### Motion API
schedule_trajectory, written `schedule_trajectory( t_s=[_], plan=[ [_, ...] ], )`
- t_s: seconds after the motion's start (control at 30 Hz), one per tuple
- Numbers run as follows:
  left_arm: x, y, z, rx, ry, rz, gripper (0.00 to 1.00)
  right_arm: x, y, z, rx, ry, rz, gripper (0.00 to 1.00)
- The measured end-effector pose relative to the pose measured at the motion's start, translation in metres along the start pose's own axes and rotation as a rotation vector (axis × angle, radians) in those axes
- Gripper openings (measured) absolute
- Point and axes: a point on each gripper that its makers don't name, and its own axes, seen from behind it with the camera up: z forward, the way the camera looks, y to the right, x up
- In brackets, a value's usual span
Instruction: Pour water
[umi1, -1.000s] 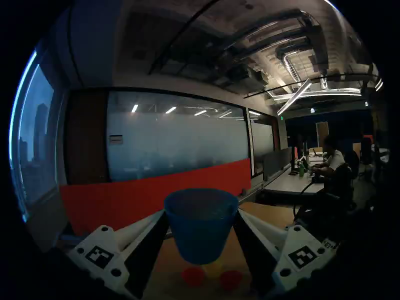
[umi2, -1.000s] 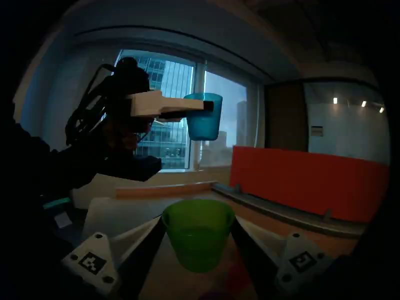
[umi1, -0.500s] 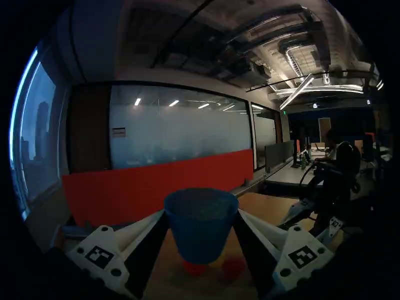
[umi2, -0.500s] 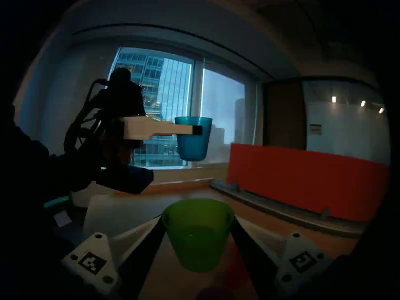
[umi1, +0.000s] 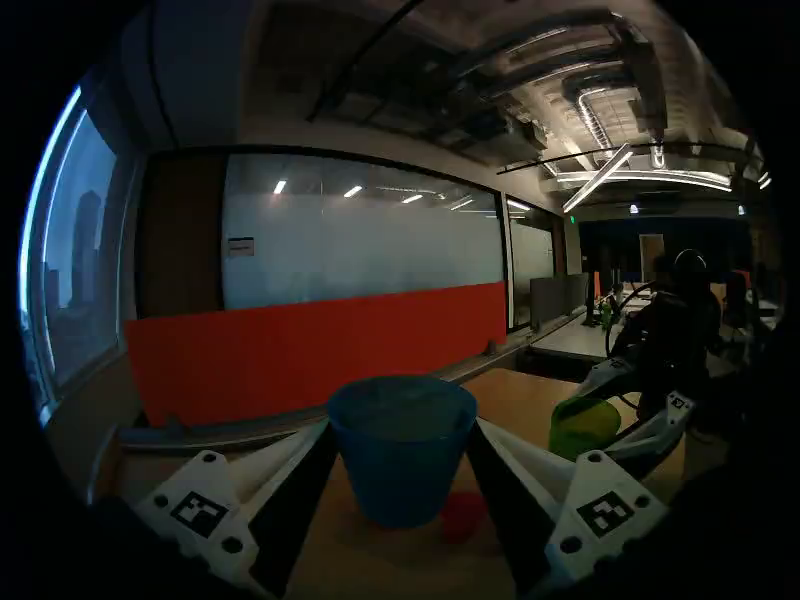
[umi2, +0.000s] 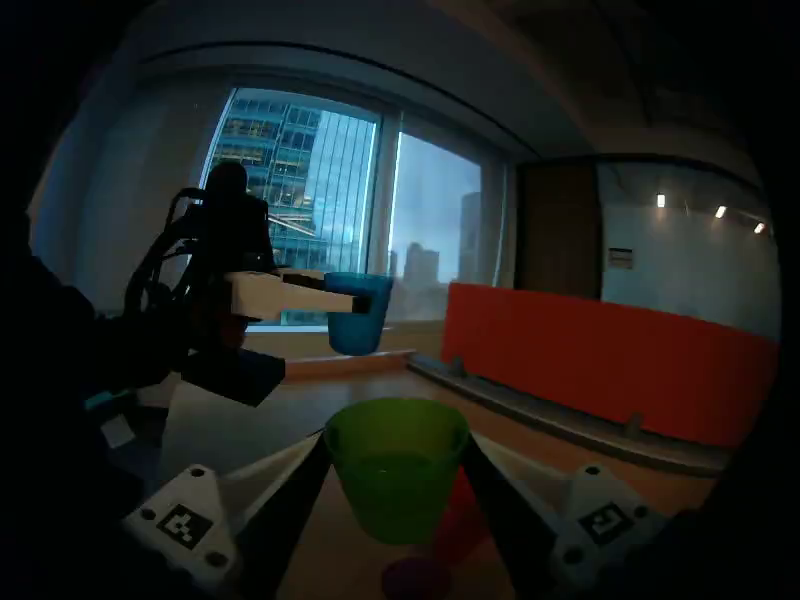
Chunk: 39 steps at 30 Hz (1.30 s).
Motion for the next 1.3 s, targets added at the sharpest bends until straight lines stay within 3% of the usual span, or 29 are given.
schedule_trajectory(
  t_s=[0.53, 1.3],
  plan=[
    [-0.031, 0.010, -0.001, -0.012, -0.029, -0.005, 0.85, -0.002, 0.008, -0.013, -0.023, -0.006, 0.008, 0.91],
    [-0.068, 0.021, -0.005, -0.021, -0.040, -0.009, 0.86, -0.010, 0.048, -0.043, -0.116, -0.033, 0.018, 0.91]
  ],
)
